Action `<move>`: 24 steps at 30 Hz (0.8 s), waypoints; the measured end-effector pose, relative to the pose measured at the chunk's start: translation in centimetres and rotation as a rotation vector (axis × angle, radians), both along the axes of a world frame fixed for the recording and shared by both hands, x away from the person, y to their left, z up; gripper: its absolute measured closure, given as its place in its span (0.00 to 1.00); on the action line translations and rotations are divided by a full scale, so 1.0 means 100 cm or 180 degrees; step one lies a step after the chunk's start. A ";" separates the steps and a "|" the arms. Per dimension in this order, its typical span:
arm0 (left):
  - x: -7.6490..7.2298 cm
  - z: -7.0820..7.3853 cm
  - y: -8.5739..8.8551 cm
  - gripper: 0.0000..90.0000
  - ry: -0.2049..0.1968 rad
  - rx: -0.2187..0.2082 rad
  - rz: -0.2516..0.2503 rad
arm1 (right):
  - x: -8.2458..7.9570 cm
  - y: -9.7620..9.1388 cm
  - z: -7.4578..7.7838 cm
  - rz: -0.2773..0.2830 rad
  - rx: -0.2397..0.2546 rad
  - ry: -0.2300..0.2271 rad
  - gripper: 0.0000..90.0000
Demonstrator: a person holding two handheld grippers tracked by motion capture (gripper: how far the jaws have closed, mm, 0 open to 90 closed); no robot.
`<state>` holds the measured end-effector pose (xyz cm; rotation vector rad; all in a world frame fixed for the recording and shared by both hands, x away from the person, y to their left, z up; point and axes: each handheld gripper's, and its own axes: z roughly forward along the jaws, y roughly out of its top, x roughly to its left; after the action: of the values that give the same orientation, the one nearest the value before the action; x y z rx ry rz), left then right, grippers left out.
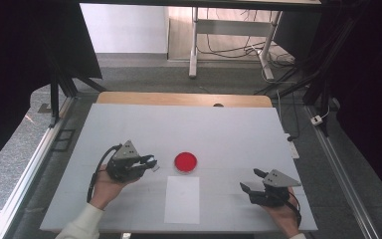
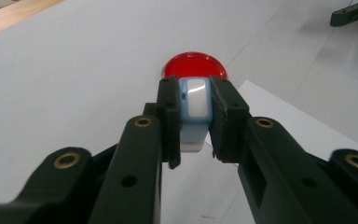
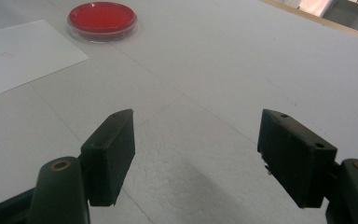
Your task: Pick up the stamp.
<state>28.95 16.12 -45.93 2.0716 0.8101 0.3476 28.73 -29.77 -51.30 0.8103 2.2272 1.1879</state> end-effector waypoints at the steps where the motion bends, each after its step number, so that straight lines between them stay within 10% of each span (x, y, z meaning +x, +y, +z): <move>1: 0.000 0.000 -0.001 0.83 0.0000 -0.0001 -0.0011 | 0.000 0.000 0.000 -0.0003 -0.0005 0.0000 0.30; 24: 0.020 0.007 -0.041 0.83 -0.0022 -0.0055 -0.0183 | -0.001 -0.003 0.001 -0.0016 0.0022 -0.0014 0.30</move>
<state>30.96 12.01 -45.24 2.0721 0.7453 0.3149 28.59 -30.02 -51.16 0.8148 2.2174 1.1947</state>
